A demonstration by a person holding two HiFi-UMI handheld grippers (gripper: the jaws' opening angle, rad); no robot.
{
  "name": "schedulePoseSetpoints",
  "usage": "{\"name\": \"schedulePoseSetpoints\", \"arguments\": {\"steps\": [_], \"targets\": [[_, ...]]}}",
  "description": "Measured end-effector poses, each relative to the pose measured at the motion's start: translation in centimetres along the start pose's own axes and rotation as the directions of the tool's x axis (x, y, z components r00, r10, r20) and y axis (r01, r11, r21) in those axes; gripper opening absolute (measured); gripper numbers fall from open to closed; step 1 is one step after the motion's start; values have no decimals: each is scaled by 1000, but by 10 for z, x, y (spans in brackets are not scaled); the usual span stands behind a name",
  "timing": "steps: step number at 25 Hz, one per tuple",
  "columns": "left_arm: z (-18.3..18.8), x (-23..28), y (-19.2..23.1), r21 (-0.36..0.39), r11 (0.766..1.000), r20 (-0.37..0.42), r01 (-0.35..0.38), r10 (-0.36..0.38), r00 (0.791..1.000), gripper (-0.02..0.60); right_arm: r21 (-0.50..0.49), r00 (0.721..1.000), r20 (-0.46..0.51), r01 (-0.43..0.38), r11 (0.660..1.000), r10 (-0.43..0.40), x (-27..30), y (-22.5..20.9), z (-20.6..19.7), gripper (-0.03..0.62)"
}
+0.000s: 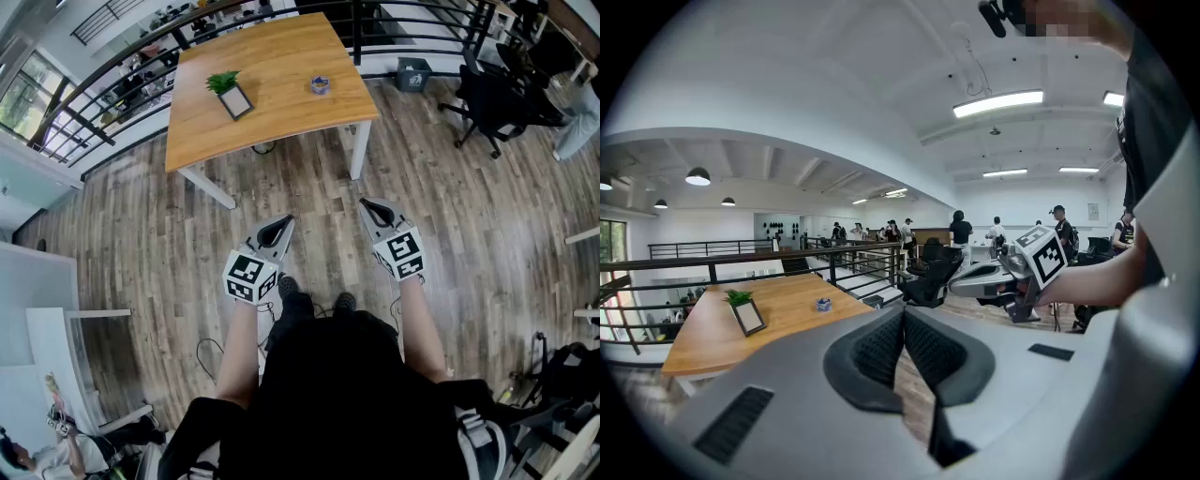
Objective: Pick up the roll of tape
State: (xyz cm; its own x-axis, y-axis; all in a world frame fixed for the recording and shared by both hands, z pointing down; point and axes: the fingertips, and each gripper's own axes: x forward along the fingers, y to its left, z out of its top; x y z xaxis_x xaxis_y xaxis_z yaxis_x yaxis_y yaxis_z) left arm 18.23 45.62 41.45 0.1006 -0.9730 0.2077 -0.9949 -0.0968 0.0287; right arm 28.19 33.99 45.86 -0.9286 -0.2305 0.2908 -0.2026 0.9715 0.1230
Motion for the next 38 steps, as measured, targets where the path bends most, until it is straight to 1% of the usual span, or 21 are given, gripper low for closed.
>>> {"name": "schedulePoseSetpoints", "arguments": {"steps": [3,8,12,20,23,28,34,38], "targets": [[0,0,-8,9,1000,-4,-3,3,1000,21,4,1000,-3,-5,1000,5,-5,1,-5,8],[1,-2,-13,12,1000,-1,-14,14,1000,21,-26,999,3,48,999,-48,-8,-6,-5,8],[5,-4,-15,16,1000,6,-23,23,1000,21,-26,999,11,42,999,-42,-10,-5,-2,8],[6,-1,-22,15,1000,17,-24,23,1000,21,-16,999,4,40,999,-40,-15,-5,-10,8],[5,4,-19,3,1000,19,-18,18,1000,21,-12,999,-3,46,999,-46,-13,-10,-13,8],[6,11,-9,4,1000,25,-2,2,1000,21,-14,997,2,72,997,-72,-5,-15,-5,8],[6,30,7,-12,1000,33,13,-13,999,21,-21,996,16,89,996,-88,10,-27,0,8],[6,48,21,-12,1000,27,27,-27,999,21,-10,995,5,100,995,-100,24,-39,1,8]]}}
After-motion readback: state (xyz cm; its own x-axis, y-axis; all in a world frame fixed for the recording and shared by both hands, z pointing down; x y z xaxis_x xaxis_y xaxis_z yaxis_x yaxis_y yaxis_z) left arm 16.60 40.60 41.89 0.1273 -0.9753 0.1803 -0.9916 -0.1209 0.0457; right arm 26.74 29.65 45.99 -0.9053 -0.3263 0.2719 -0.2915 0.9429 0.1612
